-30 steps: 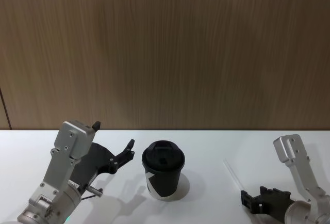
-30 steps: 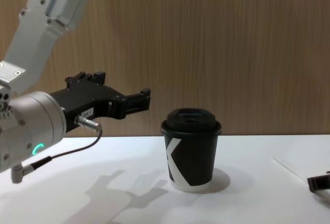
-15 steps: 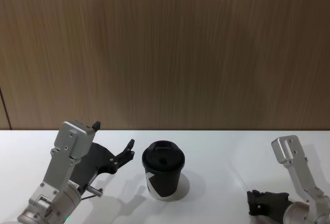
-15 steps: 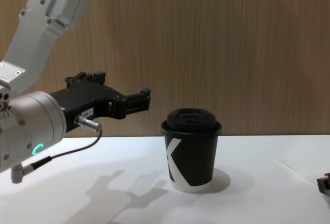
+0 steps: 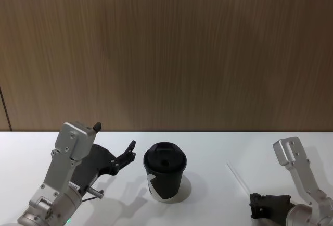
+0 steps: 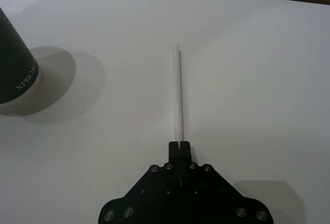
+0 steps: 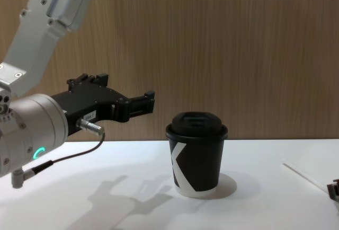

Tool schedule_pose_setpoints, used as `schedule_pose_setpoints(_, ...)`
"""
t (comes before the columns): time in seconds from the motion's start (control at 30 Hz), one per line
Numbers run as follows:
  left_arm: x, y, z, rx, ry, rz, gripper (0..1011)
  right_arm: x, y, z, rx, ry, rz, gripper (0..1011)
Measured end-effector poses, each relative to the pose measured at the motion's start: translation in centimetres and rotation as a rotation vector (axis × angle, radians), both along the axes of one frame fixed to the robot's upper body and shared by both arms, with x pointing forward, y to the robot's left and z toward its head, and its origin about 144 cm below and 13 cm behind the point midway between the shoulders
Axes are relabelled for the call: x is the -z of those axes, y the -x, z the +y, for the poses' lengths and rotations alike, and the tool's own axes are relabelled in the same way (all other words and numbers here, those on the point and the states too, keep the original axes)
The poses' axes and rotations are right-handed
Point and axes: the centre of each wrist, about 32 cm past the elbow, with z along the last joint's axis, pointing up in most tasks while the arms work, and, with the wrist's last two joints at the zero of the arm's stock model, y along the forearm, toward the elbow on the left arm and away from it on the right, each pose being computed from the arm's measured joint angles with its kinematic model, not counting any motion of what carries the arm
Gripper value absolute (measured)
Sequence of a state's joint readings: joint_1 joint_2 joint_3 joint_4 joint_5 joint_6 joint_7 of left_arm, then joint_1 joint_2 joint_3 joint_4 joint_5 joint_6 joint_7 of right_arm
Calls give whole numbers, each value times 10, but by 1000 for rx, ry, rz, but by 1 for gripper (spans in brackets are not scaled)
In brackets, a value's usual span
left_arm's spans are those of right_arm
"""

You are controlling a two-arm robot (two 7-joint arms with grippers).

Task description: Pick up the straw with one hand, pass it to the other hand, and insert it into the cup.

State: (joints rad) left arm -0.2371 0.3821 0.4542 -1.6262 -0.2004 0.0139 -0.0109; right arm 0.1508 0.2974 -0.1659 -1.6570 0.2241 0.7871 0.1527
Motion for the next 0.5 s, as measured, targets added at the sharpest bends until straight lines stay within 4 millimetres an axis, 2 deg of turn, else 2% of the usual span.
schedule_pose_setpoints(0.5, 0, 0, 0, 0, 0, 0, 1004, -10, 0, -5, 7, -30, -83, 10)
